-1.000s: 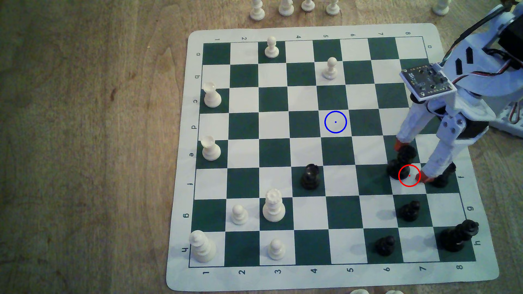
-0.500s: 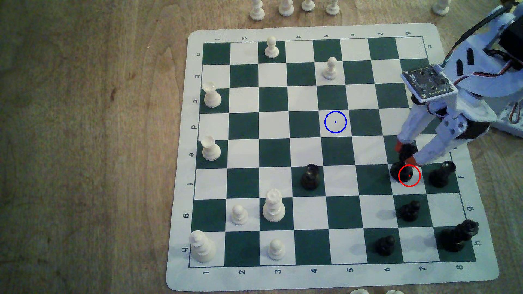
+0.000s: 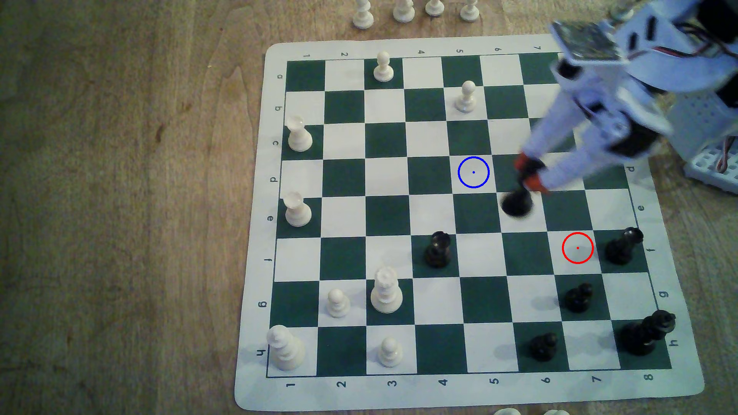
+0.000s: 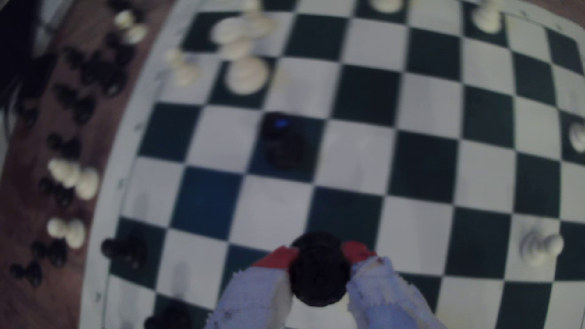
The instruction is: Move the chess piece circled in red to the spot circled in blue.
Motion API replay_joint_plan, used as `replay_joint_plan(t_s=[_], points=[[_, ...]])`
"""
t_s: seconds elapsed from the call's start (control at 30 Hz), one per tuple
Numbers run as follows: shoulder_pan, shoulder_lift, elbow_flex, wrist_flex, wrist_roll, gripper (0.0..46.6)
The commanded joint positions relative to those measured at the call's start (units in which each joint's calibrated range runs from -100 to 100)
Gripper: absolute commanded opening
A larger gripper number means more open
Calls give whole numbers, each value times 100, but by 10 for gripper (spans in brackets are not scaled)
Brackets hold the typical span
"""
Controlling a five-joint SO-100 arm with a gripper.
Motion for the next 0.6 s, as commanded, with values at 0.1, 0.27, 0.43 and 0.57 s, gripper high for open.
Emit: replay_joint_plan(t_s=[0.1, 0.27, 0.43, 0.57], points=[[747, 970, -428, -889, 244, 3], [904, 1463, -474, -1233, 303, 4], [982, 1726, -428, -1437, 337, 7], [1060, 1862, -428, -1544, 361, 8]])
